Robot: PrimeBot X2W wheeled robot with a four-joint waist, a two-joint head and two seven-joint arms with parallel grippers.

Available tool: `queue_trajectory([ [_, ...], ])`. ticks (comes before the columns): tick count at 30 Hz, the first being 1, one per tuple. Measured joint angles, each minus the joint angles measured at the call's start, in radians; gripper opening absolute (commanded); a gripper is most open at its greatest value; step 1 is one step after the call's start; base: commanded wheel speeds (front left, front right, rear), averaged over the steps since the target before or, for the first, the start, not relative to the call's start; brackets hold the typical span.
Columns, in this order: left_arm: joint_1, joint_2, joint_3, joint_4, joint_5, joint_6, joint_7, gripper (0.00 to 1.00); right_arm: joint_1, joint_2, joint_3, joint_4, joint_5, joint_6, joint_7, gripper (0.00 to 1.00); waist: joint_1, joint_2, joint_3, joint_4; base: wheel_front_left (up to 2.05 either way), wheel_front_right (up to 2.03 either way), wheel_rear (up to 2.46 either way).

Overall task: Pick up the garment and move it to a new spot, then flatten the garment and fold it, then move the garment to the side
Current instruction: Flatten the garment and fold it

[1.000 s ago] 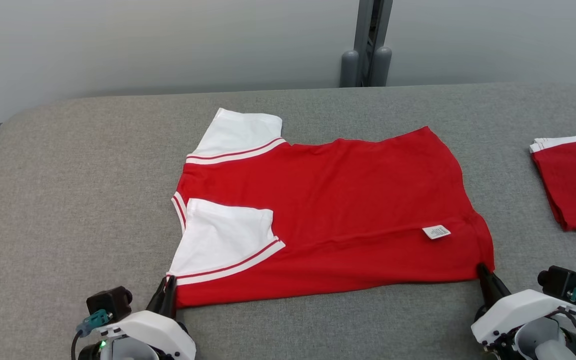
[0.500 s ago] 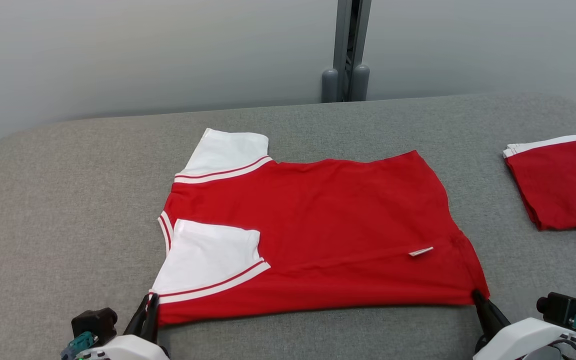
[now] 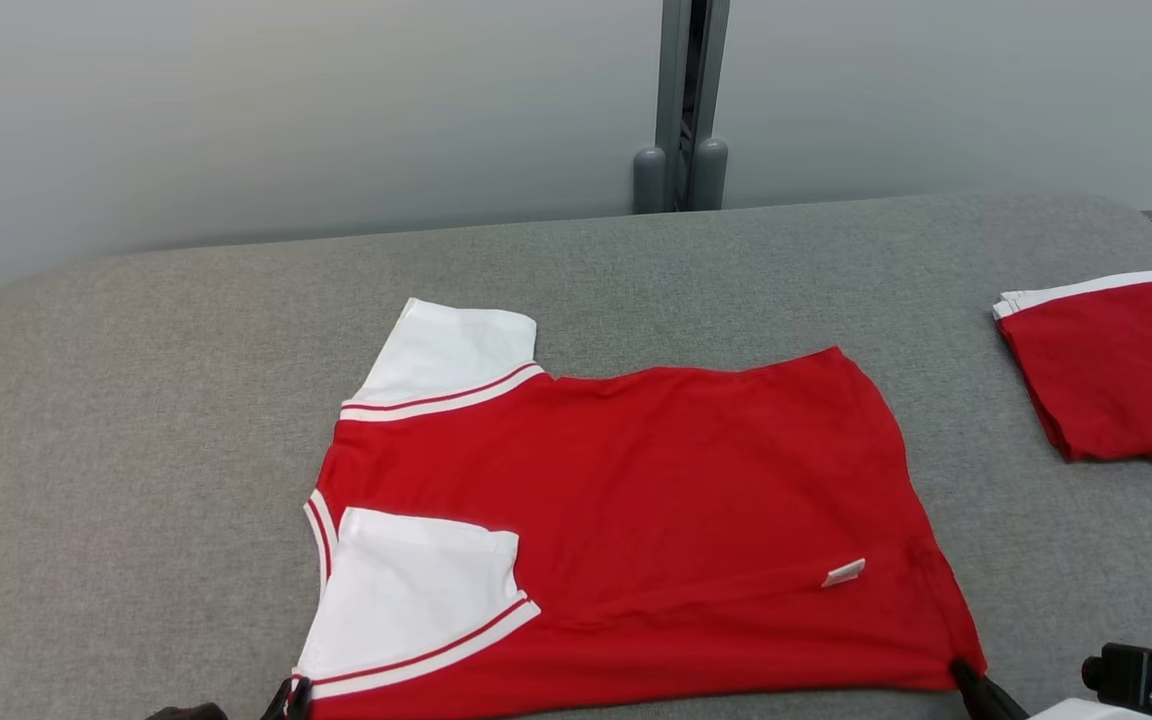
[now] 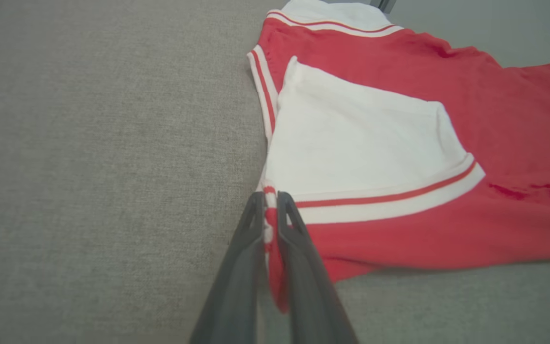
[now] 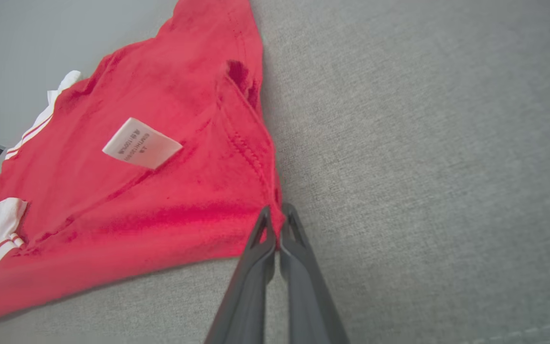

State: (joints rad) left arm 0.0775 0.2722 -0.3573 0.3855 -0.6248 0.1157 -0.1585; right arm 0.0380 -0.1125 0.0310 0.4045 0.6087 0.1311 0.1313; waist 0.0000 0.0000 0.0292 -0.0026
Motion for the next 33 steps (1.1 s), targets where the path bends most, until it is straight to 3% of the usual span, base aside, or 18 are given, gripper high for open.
queue_trajectory([
  [3, 0.035, 0.007, -0.009, -0.059, 0.002, 0.019, 0.024, 0.00, 0.047, 0.017, -0.030, -0.063, -0.015, 0.000, 0.050, 0.00, 0.0000, 0.0000, -0.004, 0.003, 0.00, 0.00, 0.00],
  [4, 0.045, 0.009, -0.011, -0.074, 0.003, 0.026, 0.033, 0.07, 0.060, 0.023, -0.048, -0.079, -0.016, 0.000, 0.064, 0.16, 0.0000, 0.0000, -0.006, 0.005, 0.00, 0.00, 0.00],
  [5, 0.055, 0.010, -0.011, -0.088, 0.003, 0.033, 0.039, 0.07, 0.072, 0.029, -0.063, -0.096, -0.020, 0.000, 0.075, 0.16, 0.0000, 0.0000, -0.007, 0.005, 0.00, 0.00, 0.00],
  [6, 0.062, 0.011, -0.011, -0.101, 0.003, 0.043, 0.045, 0.79, 0.080, 0.035, -0.079, -0.115, -0.025, 0.000, 0.082, 0.60, 0.0000, 0.0000, -0.009, 0.007, 0.00, 0.00, 0.00],
  [7, 0.067, 0.014, -0.011, -0.114, 0.003, 0.051, 0.048, 1.00, 0.085, 0.040, -0.094, -0.133, -0.029, 0.000, 0.093, 1.00, 0.0000, 0.0000, -0.010, 0.008, 0.00, 0.00, 0.00],
  [13, 0.064, 0.039, 0.015, -0.204, 0.008, 0.088, 0.061, 1.00, 0.072, 0.054, -0.177, -0.250, -0.069, 0.000, 0.141, 1.00, 0.0000, 0.0000, -0.002, 0.016, 0.00, 0.00, 0.00],
  [18, 0.012, 0.047, 0.049, -0.250, 0.016, 0.105, 0.019, 1.00, 0.023, 0.051, -0.167, -0.323, -0.135, 0.000, 0.137, 1.00, 0.0000, 0.0000, 0.014, 0.019, 0.00, 0.00, 0.00],
  [22, -0.067, 0.038, 0.069, -0.283, 0.032, 0.103, -0.043, 1.00, -0.053, 0.013, -0.117, -0.377, -0.197, 0.000, 0.058, 1.00, 0.0000, 0.0000, 0.036, 0.018, 0.00, 0.00, 0.00],
  [25, -0.123, 0.030, 0.081, -0.299, 0.061, 0.091, -0.081, 1.00, -0.113, -0.023, -0.065, -0.396, -0.281, 0.000, -0.060, 1.00, 0.0000, 0.0000, 0.057, 0.015, 0.00, 0.00, 0.00],
  [33, -0.192, -0.018, 0.100, -0.257, 0.113, 0.048, -0.103, 1.00, -0.166, 0.021, 0.006, -0.334, -0.366, 0.000, -0.271, 1.00, 0.0000, 0.0000, 0.124, 0.000, 0.00, 0.00, 0.00],
])
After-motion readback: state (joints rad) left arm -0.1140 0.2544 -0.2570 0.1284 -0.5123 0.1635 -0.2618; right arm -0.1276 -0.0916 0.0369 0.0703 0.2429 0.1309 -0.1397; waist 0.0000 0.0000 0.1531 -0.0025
